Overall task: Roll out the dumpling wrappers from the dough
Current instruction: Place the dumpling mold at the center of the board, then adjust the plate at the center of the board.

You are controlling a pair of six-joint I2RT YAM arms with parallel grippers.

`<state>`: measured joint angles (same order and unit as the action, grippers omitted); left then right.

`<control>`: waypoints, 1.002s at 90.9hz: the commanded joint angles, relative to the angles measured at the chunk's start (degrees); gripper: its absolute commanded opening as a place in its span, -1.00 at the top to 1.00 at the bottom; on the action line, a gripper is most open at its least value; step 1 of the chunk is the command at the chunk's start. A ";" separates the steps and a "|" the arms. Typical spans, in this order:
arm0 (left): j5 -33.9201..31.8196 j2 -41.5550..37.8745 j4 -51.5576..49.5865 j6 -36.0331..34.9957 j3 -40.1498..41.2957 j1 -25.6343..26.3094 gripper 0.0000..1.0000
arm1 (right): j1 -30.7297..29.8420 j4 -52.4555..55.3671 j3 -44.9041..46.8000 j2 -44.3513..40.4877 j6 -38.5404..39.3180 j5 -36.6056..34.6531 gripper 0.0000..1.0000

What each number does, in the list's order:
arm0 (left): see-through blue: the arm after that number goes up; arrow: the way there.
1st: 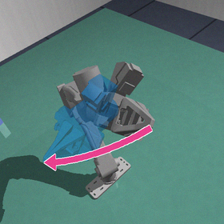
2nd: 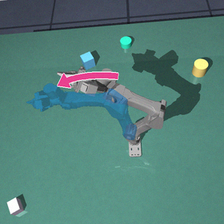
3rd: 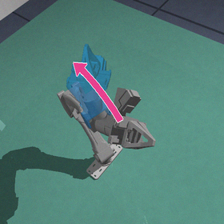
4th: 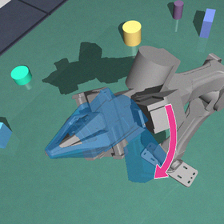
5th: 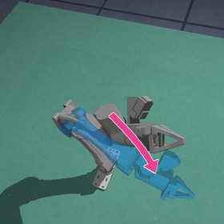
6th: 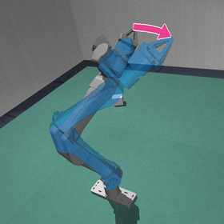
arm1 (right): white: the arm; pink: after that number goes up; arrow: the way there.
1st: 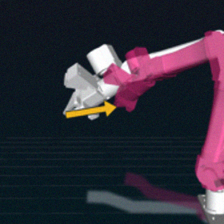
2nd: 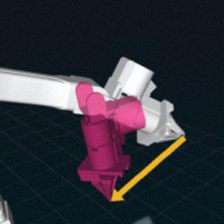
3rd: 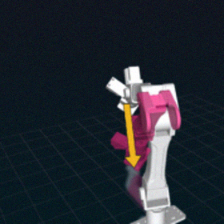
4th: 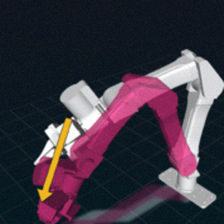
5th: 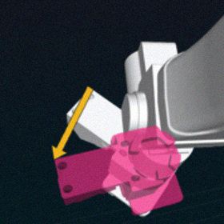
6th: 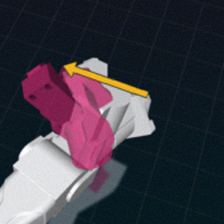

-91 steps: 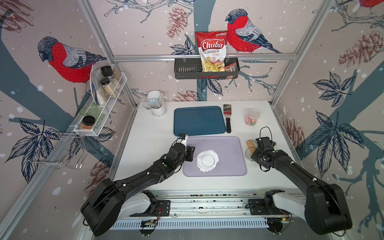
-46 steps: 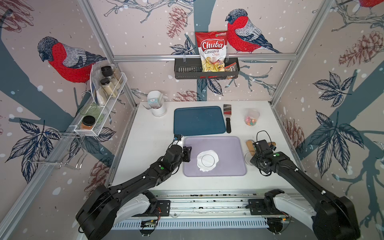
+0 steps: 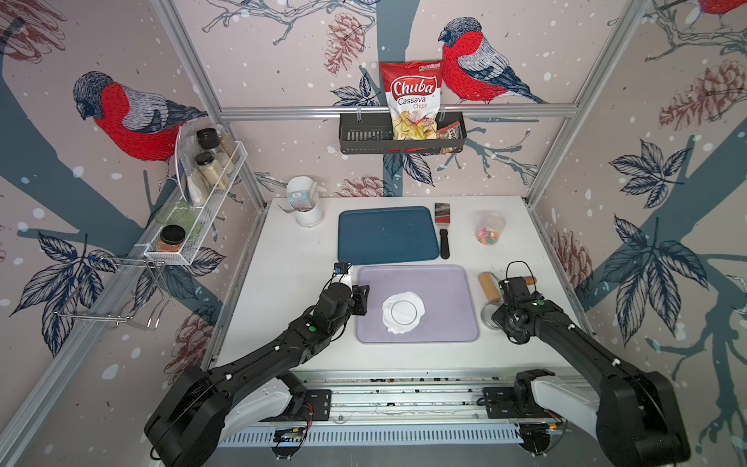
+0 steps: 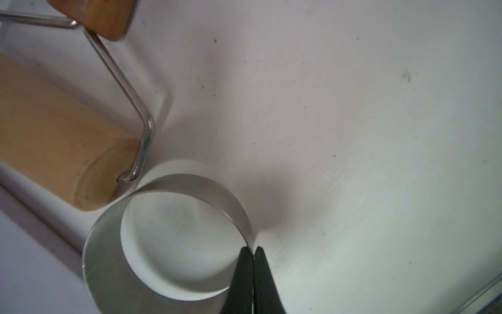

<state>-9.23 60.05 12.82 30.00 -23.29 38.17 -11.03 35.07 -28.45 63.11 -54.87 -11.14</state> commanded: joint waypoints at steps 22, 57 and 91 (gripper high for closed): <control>-0.69 0.93 0.37 -0.09 -1.14 -1.26 0.23 | 0.09 1.37 -1.73 -1.96 2.49 2.43 0.25; 0.00 3.58 2.69 -2.39 -7.21 -2.97 0.20 | -14.78 -1.49 -26.05 5.78 10.89 -9.20 -0.31; 2.19 6.55 4.79 -1.60 -11.66 -5.63 0.19 | -13.41 -11.96 -46.71 37.64 28.97 -0.86 -0.50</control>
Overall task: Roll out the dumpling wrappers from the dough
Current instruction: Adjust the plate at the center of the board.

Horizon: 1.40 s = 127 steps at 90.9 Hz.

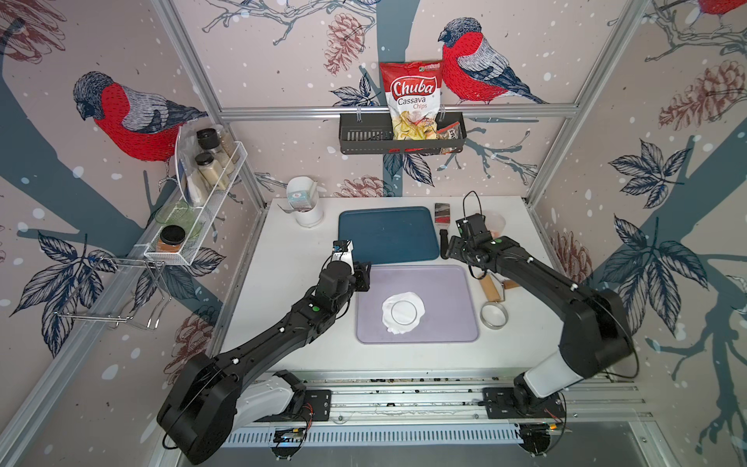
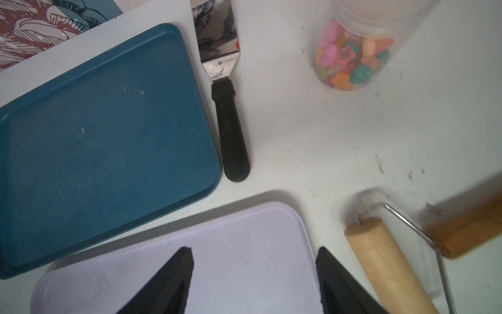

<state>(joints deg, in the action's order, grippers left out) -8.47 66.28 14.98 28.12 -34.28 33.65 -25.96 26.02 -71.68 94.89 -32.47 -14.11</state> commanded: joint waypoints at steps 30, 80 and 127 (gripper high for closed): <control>1.57 1.08 3.47 -0.06 -0.10 -3.79 0.19 | 3.09 -1.43 -12.36 20.53 10.78 3.90 -0.45; 2.36 1.35 4.04 0.57 1.54 -4.57 0.18 | 3.38 -3.06 -11.05 25.72 9.35 4.43 -0.27; 3.14 2.27 3.91 1.02 1.14 -4.79 0.18 | 5.11 -6.76 -5.40 16.34 7.80 7.67 -0.43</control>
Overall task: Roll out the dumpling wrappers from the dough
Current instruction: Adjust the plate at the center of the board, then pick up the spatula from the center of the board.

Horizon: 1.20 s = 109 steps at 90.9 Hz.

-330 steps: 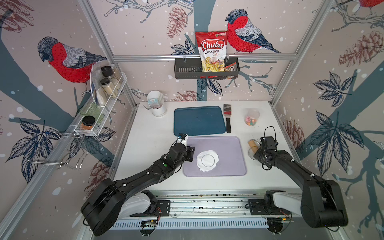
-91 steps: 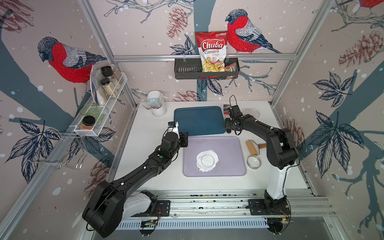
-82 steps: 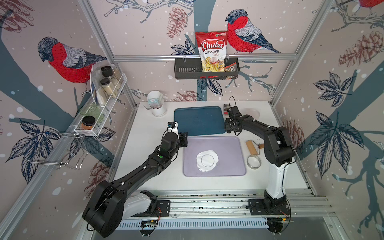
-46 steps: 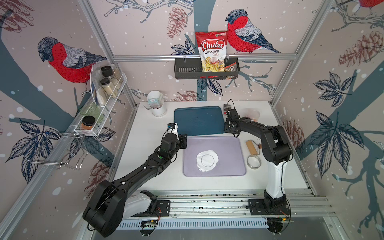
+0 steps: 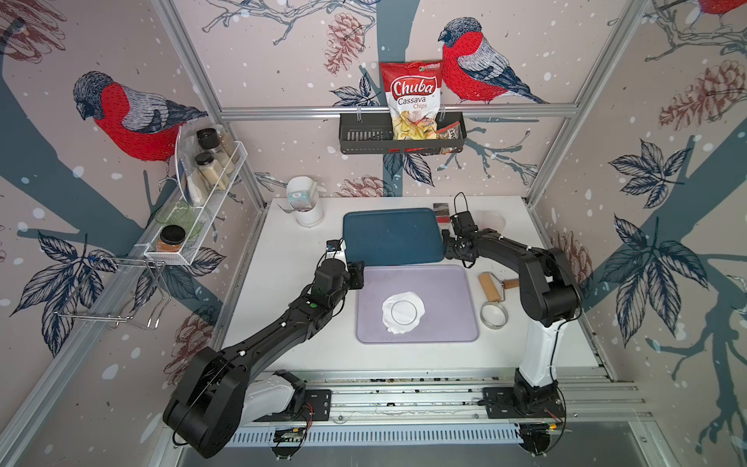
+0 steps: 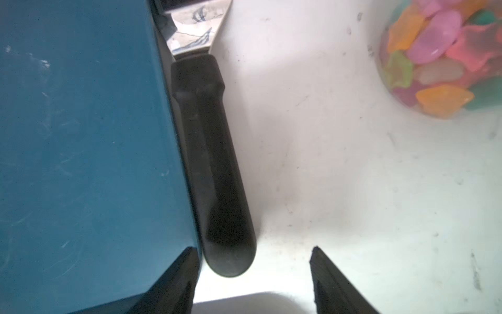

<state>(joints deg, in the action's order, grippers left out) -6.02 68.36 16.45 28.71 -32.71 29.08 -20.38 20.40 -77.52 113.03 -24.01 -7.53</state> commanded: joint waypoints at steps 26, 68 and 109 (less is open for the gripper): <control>-0.28 -0.67 1.70 0.10 -0.09 -0.26 0.18 | 0.61 0.33 3.90 -1.99 -1.28 -1.39 -0.31; -0.69 -0.52 1.22 -0.31 -0.08 -0.94 0.18 | -0.10 -1.85 -0.82 4.98 -0.04 1.61 -0.38; -0.37 0.65 1.26 -0.46 -0.55 -1.74 0.18 | 2.42 -3.37 -8.96 11.92 2.70 7.41 -0.33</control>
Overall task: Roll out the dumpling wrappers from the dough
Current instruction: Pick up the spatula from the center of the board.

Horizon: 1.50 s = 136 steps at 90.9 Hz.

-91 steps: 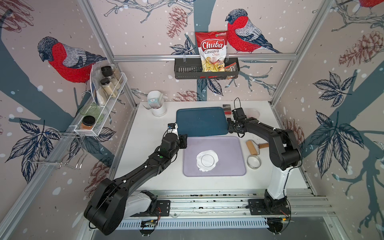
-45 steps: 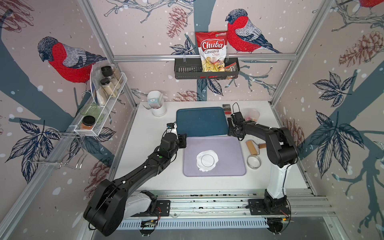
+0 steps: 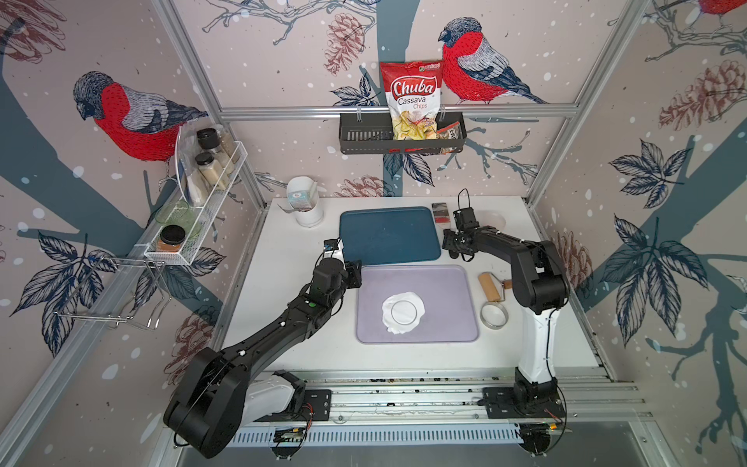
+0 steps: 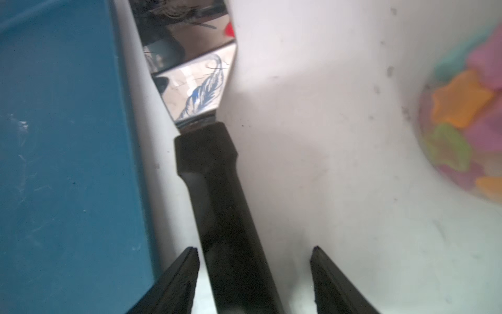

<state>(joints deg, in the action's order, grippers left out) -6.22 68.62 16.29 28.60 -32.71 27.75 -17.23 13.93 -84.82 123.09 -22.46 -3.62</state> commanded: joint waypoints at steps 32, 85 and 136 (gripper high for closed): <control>0.19 1.14 1.36 -0.29 -1.26 -0.68 0.18 | -1.41 8.71 -8.60 7.08 2.89 -5.06 0.00; -0.37 -0.88 0.66 -0.40 -0.67 -0.86 0.17 | -2.78 14.82 -10.45 9.46 5.71 -11.93 0.28; 0.48 -0.97 4.06 -5.50 -0.33 -1.03 0.10 | -4.70 13.12 -4.19 -3.71 5.94 -10.37 0.71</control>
<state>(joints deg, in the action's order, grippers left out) -6.37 67.55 16.51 26.50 -33.01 27.11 -21.54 25.82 -90.28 122.78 -16.45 -14.46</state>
